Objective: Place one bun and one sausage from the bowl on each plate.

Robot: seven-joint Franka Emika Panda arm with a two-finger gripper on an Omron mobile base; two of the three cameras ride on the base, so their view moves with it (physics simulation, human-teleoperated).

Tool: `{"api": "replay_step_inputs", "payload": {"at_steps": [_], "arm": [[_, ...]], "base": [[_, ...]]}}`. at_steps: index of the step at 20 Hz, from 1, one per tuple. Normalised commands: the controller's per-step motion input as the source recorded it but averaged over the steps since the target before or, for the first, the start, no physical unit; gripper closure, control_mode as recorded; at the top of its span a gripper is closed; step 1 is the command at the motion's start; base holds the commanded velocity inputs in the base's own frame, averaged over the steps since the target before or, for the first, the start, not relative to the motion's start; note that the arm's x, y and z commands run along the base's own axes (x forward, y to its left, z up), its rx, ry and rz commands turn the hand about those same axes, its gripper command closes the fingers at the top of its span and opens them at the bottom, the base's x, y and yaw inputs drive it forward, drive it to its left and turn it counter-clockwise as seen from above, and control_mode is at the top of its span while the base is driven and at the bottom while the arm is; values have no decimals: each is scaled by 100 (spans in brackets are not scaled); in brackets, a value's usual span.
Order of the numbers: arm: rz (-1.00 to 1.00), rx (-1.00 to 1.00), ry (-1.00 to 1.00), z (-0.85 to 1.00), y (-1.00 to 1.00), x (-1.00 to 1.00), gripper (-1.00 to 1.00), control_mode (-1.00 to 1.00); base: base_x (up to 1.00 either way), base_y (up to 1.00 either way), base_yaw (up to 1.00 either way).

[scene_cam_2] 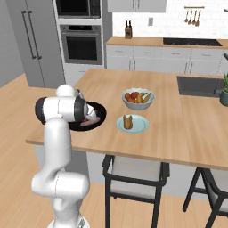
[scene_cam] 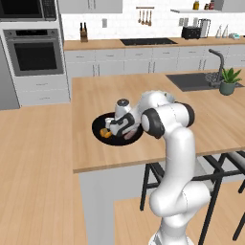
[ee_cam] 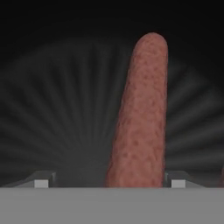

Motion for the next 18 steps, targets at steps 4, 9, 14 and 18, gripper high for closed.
{"api": "replay_step_inputs", "payload": {"at_steps": [4,9,14,18], "arm": [[0,0,0,-10,0,0,-100,-100],[0,0,0,-2,0,0,100,-100],[0,0,0,0,0,0,100,-100],[0,0,0,0,0,-2,100,-100]], "base": [[0,0,0],[0,0,0],[0,0,0],[0,0,0]]}}
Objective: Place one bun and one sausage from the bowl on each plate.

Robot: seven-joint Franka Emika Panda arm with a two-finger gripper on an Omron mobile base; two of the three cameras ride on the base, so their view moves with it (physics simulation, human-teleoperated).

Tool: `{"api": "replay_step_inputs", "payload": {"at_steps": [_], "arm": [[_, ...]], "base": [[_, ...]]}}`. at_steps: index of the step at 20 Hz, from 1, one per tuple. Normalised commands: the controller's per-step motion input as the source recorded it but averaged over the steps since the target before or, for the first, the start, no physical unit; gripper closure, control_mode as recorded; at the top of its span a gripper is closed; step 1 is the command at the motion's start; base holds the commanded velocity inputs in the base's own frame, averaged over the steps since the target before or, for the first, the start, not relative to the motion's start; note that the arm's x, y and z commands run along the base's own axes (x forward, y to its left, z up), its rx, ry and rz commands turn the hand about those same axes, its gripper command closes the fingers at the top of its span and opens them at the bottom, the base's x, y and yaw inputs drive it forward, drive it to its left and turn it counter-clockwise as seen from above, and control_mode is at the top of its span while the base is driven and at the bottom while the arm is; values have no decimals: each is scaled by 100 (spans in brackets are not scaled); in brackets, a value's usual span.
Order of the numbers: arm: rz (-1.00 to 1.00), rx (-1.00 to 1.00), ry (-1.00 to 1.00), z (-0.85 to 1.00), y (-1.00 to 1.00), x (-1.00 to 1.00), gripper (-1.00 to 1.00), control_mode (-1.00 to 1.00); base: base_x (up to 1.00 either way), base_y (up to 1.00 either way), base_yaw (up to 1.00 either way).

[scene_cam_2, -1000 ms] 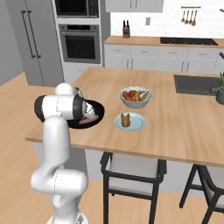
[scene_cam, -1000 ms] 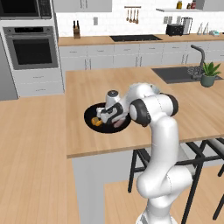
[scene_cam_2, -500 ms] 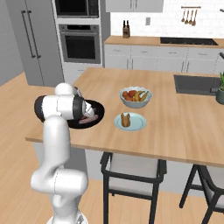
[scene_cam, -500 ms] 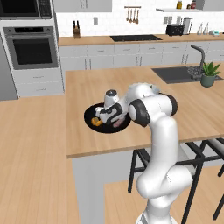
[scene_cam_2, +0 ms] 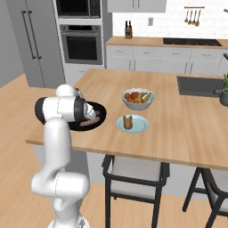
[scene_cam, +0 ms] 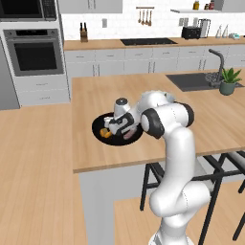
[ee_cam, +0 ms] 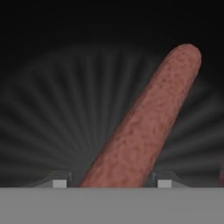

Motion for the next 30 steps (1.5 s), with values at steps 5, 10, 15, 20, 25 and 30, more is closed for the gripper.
{"api": "replay_step_inputs", "payload": {"at_steps": [5,10,15,20,25,30], "arm": [[1,0,0,57,-13,-45,100,-100],[19,0,-1,93,-32,-98,100,-100],[23,0,0,73,-92,-71,100,-100],[17,0,0,57,-100,-39,100,-100],[10,0,1,37,-100,-9,100,-100],[8,0,0,3,-100,0,100,-100]], "base": [[0,0,0],[0,0,0],[0,0,0],[0,0,0],[0,0,0],[0,0,0]]}}
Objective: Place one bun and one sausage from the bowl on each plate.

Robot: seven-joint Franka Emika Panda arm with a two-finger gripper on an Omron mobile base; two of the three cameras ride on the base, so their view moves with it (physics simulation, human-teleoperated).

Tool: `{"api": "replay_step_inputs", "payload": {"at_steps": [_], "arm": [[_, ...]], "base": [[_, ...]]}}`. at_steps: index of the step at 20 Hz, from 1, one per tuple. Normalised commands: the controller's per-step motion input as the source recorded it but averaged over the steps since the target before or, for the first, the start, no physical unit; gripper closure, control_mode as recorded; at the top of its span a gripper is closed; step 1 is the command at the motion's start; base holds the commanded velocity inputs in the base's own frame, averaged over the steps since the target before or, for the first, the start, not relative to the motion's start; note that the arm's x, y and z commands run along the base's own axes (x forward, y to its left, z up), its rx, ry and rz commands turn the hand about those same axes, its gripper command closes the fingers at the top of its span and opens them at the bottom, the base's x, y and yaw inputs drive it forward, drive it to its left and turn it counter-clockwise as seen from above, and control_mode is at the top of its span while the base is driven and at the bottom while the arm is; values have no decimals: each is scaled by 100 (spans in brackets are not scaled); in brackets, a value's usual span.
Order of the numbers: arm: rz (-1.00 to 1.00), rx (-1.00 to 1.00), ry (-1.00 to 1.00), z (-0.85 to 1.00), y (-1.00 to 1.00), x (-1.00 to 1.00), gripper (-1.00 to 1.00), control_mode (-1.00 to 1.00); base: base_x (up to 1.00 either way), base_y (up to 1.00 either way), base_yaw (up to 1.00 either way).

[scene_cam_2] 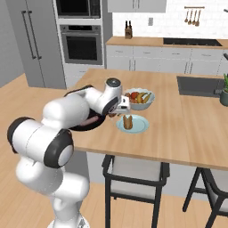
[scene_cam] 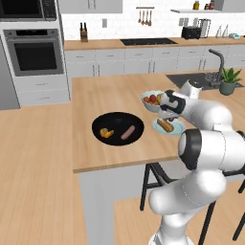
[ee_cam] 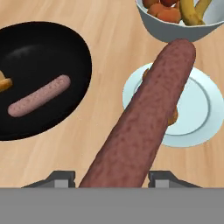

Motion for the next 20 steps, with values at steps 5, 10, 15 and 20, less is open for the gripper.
{"api": "replay_step_inputs", "payload": {"at_steps": [5,10,15,20], "arm": [[4,-3,0,-35,-73,0,100,-100],[0,-1,0,-10,-56,0,100,-100],[0,0,0,3,-45,12,100,-100],[6,0,0,-21,-15,41,100,-100]], "base": [[0,0,0],[0,0,0],[0,0,0],[0,0,0]]}}
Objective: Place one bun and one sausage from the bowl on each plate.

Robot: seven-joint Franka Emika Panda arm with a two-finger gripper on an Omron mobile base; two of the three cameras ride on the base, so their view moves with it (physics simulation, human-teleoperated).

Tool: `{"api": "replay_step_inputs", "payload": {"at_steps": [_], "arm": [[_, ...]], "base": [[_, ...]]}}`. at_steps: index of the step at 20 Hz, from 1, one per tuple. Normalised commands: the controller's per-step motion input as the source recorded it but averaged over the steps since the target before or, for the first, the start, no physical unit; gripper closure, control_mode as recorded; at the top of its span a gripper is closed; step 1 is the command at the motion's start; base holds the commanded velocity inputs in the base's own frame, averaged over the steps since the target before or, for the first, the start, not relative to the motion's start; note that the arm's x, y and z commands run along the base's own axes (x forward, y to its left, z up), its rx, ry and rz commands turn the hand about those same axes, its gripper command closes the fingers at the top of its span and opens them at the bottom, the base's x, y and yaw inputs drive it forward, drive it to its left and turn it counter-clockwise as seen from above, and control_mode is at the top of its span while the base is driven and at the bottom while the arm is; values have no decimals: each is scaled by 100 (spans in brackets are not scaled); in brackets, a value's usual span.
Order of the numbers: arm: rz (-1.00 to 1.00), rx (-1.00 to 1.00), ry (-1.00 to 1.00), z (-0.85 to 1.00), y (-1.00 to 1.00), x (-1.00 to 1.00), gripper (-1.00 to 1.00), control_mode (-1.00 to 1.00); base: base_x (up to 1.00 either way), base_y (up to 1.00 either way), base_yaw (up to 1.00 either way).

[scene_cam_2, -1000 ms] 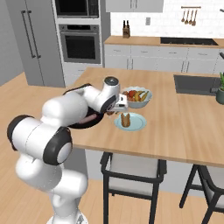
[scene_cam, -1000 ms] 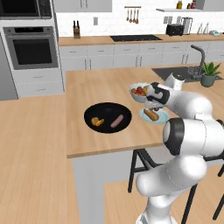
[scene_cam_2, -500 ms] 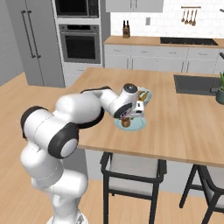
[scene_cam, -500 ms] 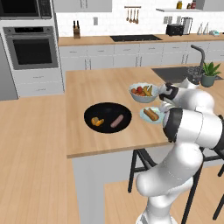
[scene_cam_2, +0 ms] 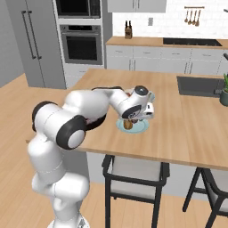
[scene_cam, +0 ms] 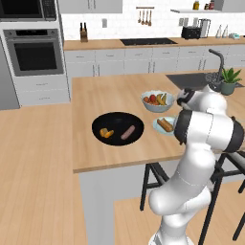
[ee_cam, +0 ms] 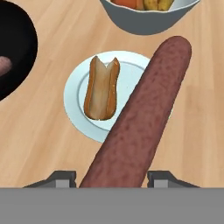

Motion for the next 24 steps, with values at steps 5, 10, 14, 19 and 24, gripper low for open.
{"api": "replay_step_inputs", "payload": {"at_steps": [5,10,14,19,24], "arm": [[16,0,0,-40,-10,38,100,-100],[17,0,0,-54,-12,26,100,-100],[12,0,0,-21,0,29,100,-100],[12,0,1,-2,0,34,100,-100],[7,0,6,-7,0,37,100,-100]], "base": [[0,0,0],[0,0,0],[0,0,0],[0,0,0],[0,0,0]]}}
